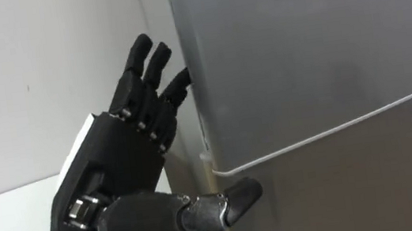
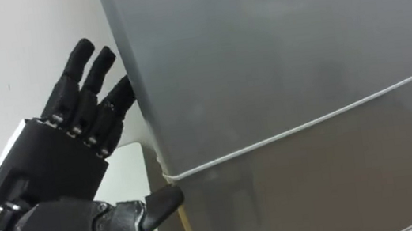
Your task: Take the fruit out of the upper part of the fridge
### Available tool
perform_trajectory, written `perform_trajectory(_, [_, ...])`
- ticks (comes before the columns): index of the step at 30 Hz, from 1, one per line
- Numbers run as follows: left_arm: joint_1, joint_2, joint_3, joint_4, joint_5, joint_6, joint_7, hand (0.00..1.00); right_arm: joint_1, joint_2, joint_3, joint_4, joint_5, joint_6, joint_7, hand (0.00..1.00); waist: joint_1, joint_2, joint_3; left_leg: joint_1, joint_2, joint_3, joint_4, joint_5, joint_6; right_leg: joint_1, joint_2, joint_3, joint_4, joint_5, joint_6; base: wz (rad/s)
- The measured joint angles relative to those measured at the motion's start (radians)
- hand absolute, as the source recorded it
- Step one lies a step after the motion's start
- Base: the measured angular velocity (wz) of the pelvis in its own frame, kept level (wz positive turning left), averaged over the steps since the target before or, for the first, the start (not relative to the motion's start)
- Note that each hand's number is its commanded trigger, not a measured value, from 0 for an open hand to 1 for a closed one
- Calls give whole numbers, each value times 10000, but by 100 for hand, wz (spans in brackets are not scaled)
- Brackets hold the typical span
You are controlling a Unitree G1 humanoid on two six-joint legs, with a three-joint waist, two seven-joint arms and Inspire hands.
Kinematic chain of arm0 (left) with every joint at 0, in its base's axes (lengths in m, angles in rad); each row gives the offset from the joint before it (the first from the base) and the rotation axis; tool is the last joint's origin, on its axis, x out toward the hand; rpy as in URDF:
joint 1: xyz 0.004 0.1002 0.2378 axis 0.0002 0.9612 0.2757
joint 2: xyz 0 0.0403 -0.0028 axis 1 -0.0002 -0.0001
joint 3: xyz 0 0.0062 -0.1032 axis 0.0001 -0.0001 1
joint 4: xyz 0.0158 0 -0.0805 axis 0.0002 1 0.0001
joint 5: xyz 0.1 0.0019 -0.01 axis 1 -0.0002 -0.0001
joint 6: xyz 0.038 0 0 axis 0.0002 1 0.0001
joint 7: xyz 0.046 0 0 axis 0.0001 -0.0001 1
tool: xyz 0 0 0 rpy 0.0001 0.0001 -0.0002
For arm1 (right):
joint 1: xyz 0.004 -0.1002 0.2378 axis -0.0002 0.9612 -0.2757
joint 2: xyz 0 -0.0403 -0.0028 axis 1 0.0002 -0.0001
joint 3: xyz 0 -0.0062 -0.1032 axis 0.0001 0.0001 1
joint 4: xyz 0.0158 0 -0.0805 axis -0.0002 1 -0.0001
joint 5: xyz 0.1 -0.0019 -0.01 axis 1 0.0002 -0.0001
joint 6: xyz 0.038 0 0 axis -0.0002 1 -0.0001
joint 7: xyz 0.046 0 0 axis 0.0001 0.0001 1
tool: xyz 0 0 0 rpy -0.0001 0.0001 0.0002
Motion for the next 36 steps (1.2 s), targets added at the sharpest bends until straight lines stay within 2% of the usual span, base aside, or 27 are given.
perform_trajectory(3, [0,-70,-34,-4,-13,-6,21,0,-74,0,298,213,162,4,-30,0,-2,-4,2,0,2,16,0,1,0,-7,2,10,3,0,0,0])
perform_trajectory(4, [0,-70,-33,-4,-17,-7,20,16,-123,2,300,280,161,8,-24,0,-2,-5,2,0,1,26,1,1,1,-10,-1,11,2,0,1,0])
perform_trajectory(5, [0,-71,-33,-4,-18,-7,20,67,-139,0,299,302,161,9,-27,0,-2,-7,3,1,1,32,1,1,1,-10,-2,13,2,1,2,0])
perform_trajectory(6, [-1,-71,-34,-4,-17,-7,20,100,-166,-7,299,326,162,7,-27,0,-5,-17,8,2,0,42,1,1,1,-10,-3,16,0,2,3,0])
perform_trajectory(10, [0,-72,-27,-2,-17,-8,38,100,-215,-9,306,336,163,6,-30,0,-2,-47,28,1,1,50,0,1,1,-11,-3,16,-4,2,4,0])
perform_trajectory(15, [-1,-113,320,52,-16,-29,316,100,-217,-19,423,338,164,6,-30,0,8,-115,60,-12,-1,50,0,1,1,-9,-5,7,-28,4,7,0])
perform_trajectory(19, [-11,-123,223,49,-21,-250,218,100,-217,-37,594,336,155,-3,-24,0,4,-144,56,-16,-4,79,-1,0,1,-1,-10,13,-64,9,16,0])
perform_trajectory(20, [-19,-123,221,49,-26,-264,205,93,-218,-37,594,335,142,-3,-23,0,4,-142,56,-14,-4,82,0,0,1,-1,-10,16,-64,10,17,0])
perform_trajectory(22, [-34,-134,81,49,-33,-340,201,42,-222,-40,594,338,114,-10,-19,0,-2,-143,56,-8,-4,85,-1,0,1,-2,-9,21,-63,11,16,0])
perform_trajectory(24, [-46,-138,-38,50,-31,-341,188,0,-226,-61,594,338,116,-7,-21,0,-10,-142,56,-7,-4,85,-1,0,1,-3,-9,23,-63,11,16,0])
perform_trajectory(31, [-91,-158,-561,49,-84,-338,-401,0,-233,-129,594,339,120,-3,-33,0,-29,-144,56,10,-1,99,1,0,1,-16,-7,42,-19,12,14,0])
perform_trajectory(36, [-94,-109,-783,49,-86,-198,-664,0,-223,-130,597,338,163,-1,-32,0,-44,-142,55,2,8,115,16,1,1,-32,-2,46,-1,17,4,0])
